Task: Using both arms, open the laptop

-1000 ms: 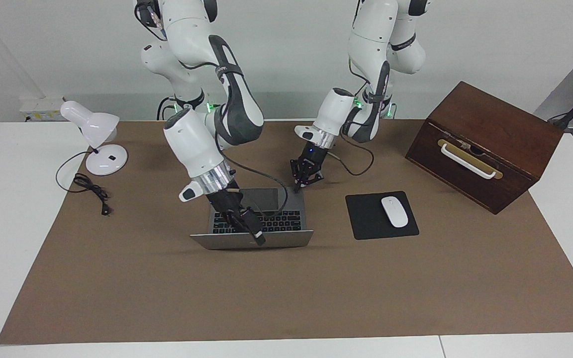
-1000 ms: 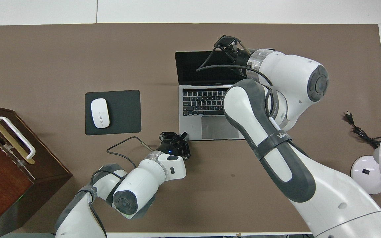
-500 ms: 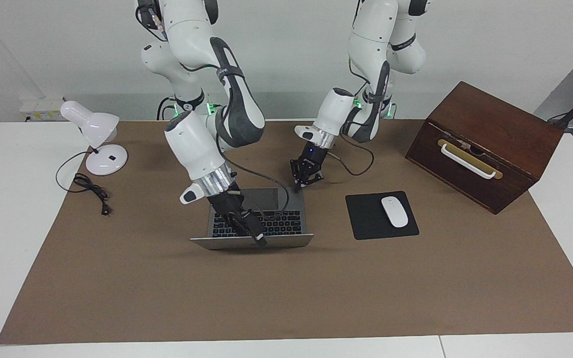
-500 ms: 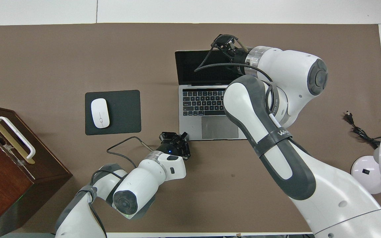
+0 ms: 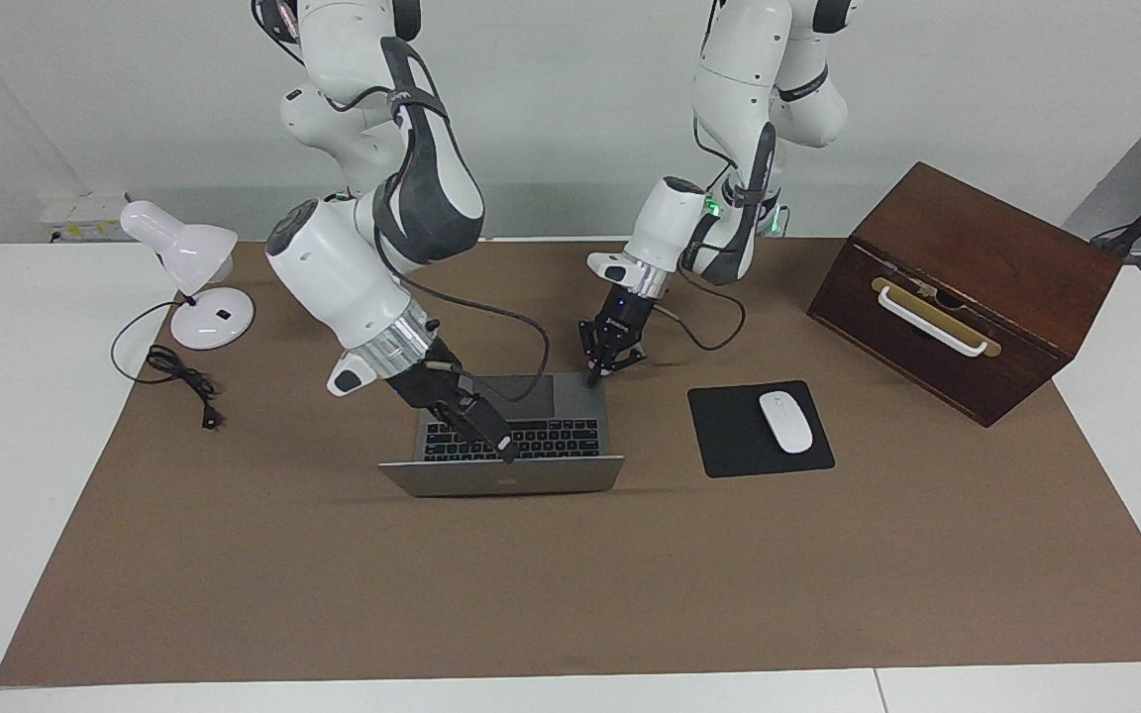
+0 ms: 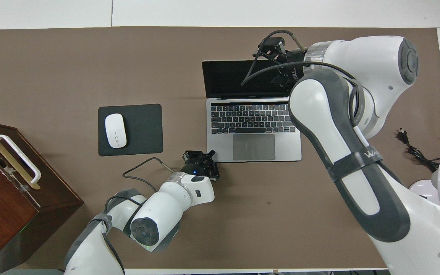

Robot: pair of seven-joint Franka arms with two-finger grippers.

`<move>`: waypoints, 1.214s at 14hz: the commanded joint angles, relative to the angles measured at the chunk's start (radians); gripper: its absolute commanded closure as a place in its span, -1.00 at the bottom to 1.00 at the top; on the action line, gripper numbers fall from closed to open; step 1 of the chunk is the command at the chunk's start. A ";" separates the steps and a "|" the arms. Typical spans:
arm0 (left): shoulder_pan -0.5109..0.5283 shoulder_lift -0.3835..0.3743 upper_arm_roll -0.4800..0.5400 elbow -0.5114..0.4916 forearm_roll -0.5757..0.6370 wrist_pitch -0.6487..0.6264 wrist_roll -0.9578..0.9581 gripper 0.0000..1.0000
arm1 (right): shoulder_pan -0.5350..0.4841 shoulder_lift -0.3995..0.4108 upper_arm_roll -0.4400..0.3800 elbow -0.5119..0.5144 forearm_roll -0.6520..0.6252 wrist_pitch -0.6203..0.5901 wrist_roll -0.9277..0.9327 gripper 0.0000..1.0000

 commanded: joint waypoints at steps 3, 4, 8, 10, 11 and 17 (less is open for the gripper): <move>-0.003 0.007 0.012 0.043 -0.037 -0.019 -0.068 1.00 | -0.004 -0.094 -0.007 0.001 -0.161 -0.194 0.078 -1.00; -0.002 -0.008 0.016 0.049 -0.040 -0.062 -0.070 1.00 | -0.004 -0.118 -0.003 0.001 -0.227 -0.237 0.103 -1.00; 0.003 -0.105 0.030 0.104 -0.057 -0.319 -0.076 1.00 | -0.041 -0.216 0.014 0.001 -0.391 -0.408 0.112 -1.00; 0.003 -0.166 0.056 0.130 -0.057 -0.471 -0.076 1.00 | -0.119 -0.249 0.077 0.001 -0.451 -0.483 0.010 -1.00; 0.003 -0.201 0.068 0.144 -0.057 -0.557 -0.075 1.00 | -0.159 -0.261 0.101 0.001 -0.468 -0.509 -0.045 -1.00; 0.076 -0.237 0.087 0.384 -0.037 -1.059 -0.072 1.00 | -0.449 -0.273 0.334 0.102 -0.637 -0.707 -0.222 -1.00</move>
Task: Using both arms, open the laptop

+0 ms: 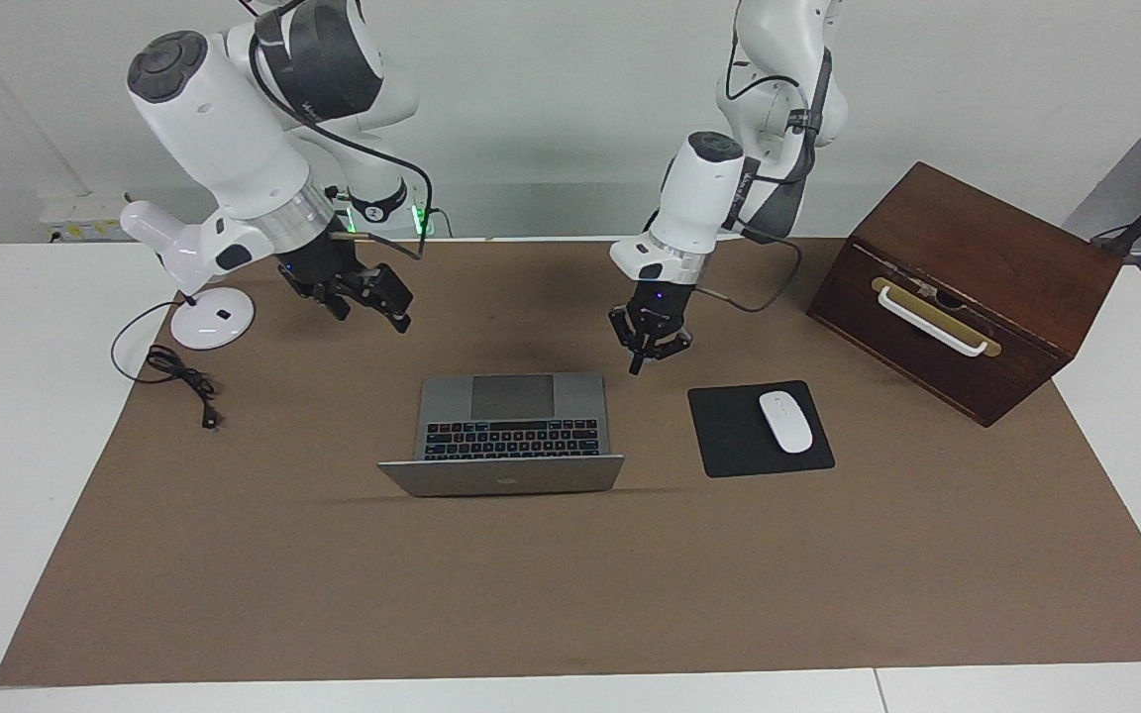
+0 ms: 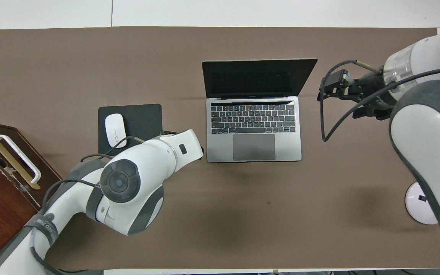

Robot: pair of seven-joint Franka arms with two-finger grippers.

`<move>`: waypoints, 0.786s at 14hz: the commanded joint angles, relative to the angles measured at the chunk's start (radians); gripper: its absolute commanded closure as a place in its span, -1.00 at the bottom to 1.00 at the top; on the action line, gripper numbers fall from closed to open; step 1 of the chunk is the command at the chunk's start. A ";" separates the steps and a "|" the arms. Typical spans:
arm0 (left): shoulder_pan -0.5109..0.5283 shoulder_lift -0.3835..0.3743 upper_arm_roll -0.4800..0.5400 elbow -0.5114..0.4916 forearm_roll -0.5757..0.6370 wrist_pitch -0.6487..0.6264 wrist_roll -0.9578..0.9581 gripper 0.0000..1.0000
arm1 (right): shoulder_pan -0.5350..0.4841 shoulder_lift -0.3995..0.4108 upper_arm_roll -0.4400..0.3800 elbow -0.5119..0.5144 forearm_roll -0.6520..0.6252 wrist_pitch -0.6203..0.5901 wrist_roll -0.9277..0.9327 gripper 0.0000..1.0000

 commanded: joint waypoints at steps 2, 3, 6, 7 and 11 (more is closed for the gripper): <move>0.062 -0.001 -0.005 0.135 0.077 -0.236 0.011 1.00 | -0.165 -0.032 0.147 0.044 -0.112 -0.090 -0.135 -1.00; 0.076 -0.001 -0.005 0.160 0.093 -0.284 0.019 1.00 | -0.194 -0.040 0.151 0.046 -0.118 -0.113 -0.158 -1.00; 0.134 -0.026 -0.003 0.188 0.098 -0.368 0.048 1.00 | -0.360 -0.087 0.260 0.023 -0.153 -0.145 -0.293 -1.00; 0.173 -0.042 -0.003 0.191 0.098 -0.391 0.092 1.00 | -0.365 -0.092 0.266 0.023 -0.185 -0.166 -0.295 -1.00; 0.337 -0.116 -0.003 0.192 0.098 -0.476 0.284 -0.54 | -0.396 -0.098 0.263 0.020 -0.215 -0.191 -0.304 -1.00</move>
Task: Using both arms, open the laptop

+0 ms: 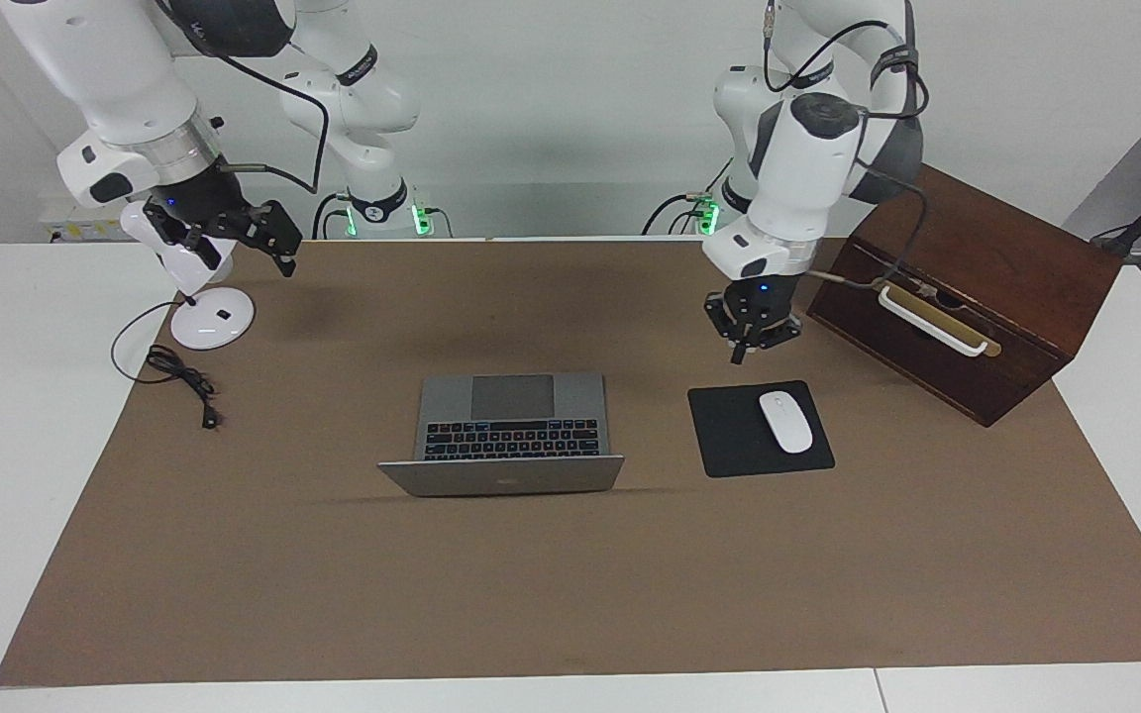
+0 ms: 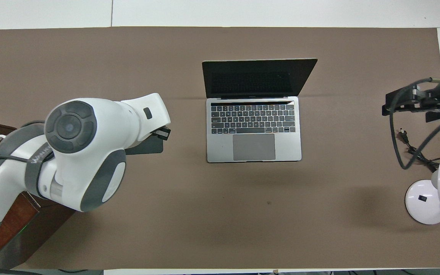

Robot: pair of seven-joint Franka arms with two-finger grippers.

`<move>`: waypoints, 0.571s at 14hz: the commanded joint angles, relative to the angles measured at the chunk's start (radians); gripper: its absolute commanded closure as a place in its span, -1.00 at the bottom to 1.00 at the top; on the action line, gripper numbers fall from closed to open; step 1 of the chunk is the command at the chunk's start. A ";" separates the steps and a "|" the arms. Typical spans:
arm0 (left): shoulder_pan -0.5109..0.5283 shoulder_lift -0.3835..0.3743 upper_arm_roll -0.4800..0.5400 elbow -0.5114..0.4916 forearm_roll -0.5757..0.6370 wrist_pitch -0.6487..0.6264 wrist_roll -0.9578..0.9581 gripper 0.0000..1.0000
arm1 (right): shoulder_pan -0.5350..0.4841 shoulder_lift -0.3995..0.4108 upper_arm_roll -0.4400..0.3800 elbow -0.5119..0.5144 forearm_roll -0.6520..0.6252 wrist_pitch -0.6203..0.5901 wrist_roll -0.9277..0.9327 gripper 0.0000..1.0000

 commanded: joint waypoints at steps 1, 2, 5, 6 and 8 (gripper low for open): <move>0.106 -0.067 -0.012 -0.010 0.016 -0.054 0.059 -1.00 | -0.030 -0.016 0.012 -0.020 -0.012 -0.020 -0.016 -1.00; 0.134 -0.077 -0.010 -0.011 0.016 -0.071 0.059 -1.00 | -0.030 -0.016 0.003 -0.023 -0.005 -0.026 -0.006 -1.00; 0.194 -0.093 -0.009 -0.010 0.014 -0.084 0.049 -1.00 | -0.017 -0.022 -0.022 -0.037 -0.004 -0.028 0.024 -1.00; 0.221 -0.102 -0.009 -0.010 0.016 -0.088 0.049 -1.00 | -0.017 -0.024 -0.031 -0.038 -0.003 -0.028 0.022 -1.00; 0.263 -0.105 -0.009 -0.010 0.016 -0.116 0.051 -1.00 | -0.017 -0.024 -0.042 -0.038 -0.003 -0.028 0.022 -1.00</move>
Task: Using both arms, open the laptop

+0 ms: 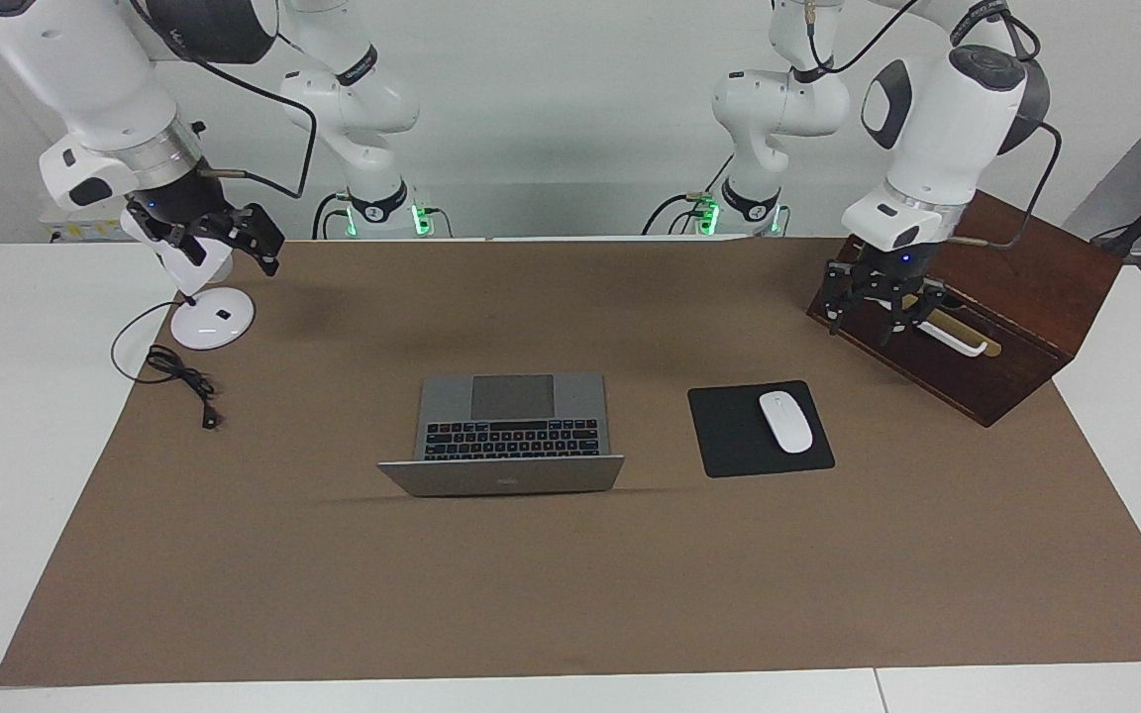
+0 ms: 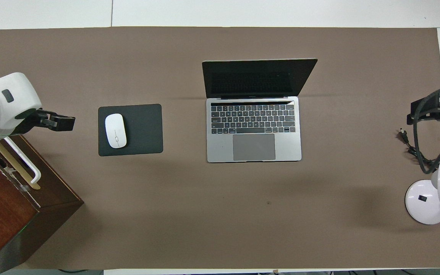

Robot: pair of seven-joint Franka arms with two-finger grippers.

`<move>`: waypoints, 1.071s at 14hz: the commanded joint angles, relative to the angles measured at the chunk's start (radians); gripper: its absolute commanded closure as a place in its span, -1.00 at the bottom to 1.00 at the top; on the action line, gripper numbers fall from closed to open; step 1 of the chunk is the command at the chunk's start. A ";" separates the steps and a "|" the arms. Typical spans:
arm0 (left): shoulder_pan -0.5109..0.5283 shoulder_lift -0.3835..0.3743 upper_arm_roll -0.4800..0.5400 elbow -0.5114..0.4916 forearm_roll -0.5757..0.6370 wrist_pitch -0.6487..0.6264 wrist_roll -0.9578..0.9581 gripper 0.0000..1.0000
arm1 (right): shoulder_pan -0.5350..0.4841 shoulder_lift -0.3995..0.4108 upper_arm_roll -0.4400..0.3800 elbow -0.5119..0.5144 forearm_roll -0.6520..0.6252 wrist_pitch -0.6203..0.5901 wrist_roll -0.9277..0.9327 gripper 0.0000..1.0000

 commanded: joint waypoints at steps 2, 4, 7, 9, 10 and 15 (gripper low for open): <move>0.093 -0.021 -0.012 -0.008 0.014 -0.040 -0.008 -1.00 | -0.001 -0.023 -0.011 -0.026 -0.001 -0.012 0.016 -1.00; 0.122 -0.021 -0.012 -0.008 0.015 -0.039 -0.009 -1.00 | 0.007 -0.023 -0.017 -0.026 -0.001 -0.014 0.016 -1.00; 0.128 -0.021 -0.009 0.001 0.014 -0.040 -0.008 -1.00 | 0.019 -0.023 -0.034 -0.025 -0.018 -0.017 0.006 -1.00; 0.141 -0.017 -0.012 0.039 0.014 -0.092 -0.003 -1.00 | 0.021 -0.023 -0.035 -0.025 -0.024 -0.024 0.006 -1.00; 0.141 -0.009 -0.012 0.073 0.015 -0.135 -0.005 -1.00 | 0.022 -0.023 -0.034 -0.025 -0.024 -0.027 0.006 -1.00; 0.142 0.086 -0.012 0.355 0.012 -0.457 -0.008 -1.00 | 0.034 -0.023 -0.034 -0.025 -0.055 -0.032 0.005 -1.00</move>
